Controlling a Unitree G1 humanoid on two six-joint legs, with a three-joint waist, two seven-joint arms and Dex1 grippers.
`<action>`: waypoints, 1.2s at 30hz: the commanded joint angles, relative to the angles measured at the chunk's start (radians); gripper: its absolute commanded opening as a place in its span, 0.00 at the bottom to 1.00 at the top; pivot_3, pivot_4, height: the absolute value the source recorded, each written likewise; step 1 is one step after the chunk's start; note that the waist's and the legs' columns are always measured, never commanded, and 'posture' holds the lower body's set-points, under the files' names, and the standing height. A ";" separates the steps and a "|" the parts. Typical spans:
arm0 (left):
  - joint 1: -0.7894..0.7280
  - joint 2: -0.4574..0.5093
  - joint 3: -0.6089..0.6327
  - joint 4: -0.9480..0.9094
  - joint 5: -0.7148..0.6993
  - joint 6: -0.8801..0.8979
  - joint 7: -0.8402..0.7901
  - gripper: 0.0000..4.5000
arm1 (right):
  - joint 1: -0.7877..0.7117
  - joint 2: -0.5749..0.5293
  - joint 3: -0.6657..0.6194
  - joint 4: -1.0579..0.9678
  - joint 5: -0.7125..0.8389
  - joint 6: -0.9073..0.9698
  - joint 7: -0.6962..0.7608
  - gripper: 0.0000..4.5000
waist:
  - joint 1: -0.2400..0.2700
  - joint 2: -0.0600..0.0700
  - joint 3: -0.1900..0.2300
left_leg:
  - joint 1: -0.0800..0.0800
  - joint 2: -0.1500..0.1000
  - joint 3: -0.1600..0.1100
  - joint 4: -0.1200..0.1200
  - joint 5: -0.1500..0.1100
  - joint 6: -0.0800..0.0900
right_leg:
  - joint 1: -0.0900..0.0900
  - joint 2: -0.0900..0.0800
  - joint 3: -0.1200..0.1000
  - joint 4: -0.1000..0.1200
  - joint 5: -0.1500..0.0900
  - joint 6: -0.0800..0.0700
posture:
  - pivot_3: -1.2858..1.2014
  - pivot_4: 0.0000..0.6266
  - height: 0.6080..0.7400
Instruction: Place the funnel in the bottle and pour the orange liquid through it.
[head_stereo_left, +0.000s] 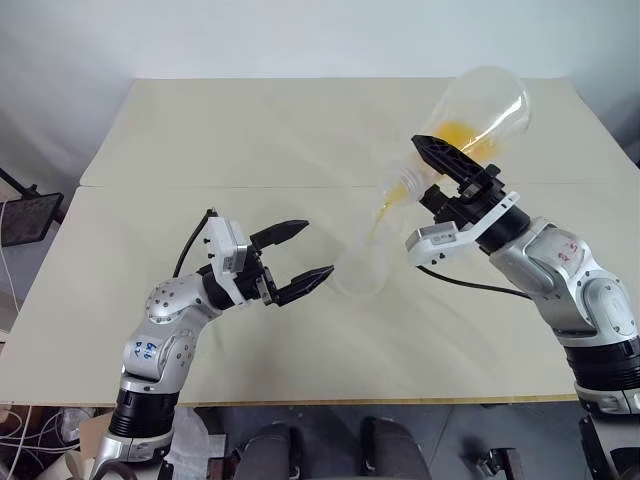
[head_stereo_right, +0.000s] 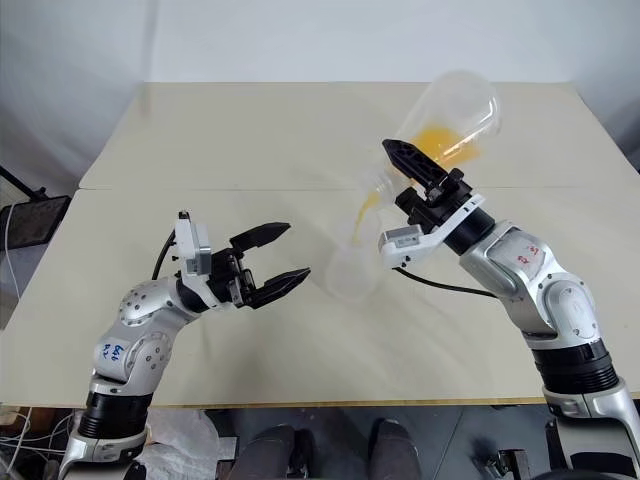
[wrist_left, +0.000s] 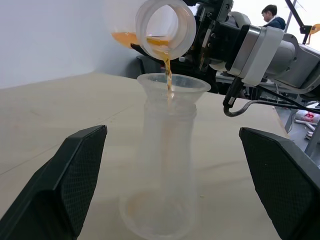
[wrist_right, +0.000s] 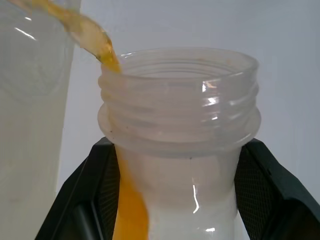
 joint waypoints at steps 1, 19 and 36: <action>-0.014 -0.002 0.004 -0.005 -0.001 -0.020 0.002 1.00 | -0.021 -0.025 -0.025 -0.023 -0.017 -0.009 -0.036 0.59 | 0.000 0.000 0.000 | 0.000 0.000 0.000 0.000 0.000 0.000 | 0.000 0.000 0.000 0.000 0.000 0.000 | 0.52 0.24 1.00; -0.024 -0.005 0.000 0.009 -0.001 -0.032 -0.002 1.00 | -0.015 -0.041 -0.035 -0.037 -0.063 -0.006 -0.073 0.59 | 0.000 0.000 0.000 | 0.000 0.000 0.000 0.000 0.000 0.000 | 0.000 0.000 0.000 0.000 0.000 0.000 | 0.52 0.24 1.00; -0.030 -0.005 -0.004 0.020 -0.002 -0.042 -0.009 1.00 | -0.012 -0.050 -0.039 -0.051 -0.085 0.000 -0.084 0.59 | 0.000 0.000 0.000 | 0.000 0.000 0.000 0.000 0.000 0.000 | 0.000 0.000 0.000 0.000 0.000 0.000 | 0.52 0.24 1.00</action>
